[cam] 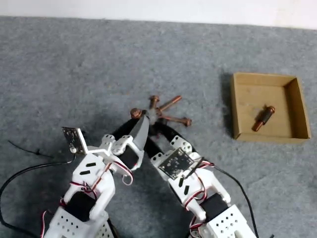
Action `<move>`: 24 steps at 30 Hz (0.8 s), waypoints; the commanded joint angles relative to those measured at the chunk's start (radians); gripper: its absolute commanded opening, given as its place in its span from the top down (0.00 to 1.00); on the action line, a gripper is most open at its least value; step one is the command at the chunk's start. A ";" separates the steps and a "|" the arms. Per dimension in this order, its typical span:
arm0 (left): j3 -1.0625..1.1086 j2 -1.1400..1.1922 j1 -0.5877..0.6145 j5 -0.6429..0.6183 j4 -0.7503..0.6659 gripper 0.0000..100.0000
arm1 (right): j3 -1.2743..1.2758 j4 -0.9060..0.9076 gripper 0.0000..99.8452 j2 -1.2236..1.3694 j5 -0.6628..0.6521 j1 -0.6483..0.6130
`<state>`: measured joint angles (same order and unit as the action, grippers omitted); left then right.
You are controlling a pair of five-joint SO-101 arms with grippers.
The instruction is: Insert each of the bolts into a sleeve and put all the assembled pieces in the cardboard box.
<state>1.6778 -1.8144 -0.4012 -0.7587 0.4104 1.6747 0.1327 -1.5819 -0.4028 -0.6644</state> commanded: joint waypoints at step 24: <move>-0.024 0.005 0.412 -0.121 0.046 0.92 | 0.140 -0.050 1.00 -0.016 0.215 0.461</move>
<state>1.6502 -1.8021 -0.0269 -0.9383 0.4595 1.6747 0.1143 -1.5835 -0.2708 -0.3007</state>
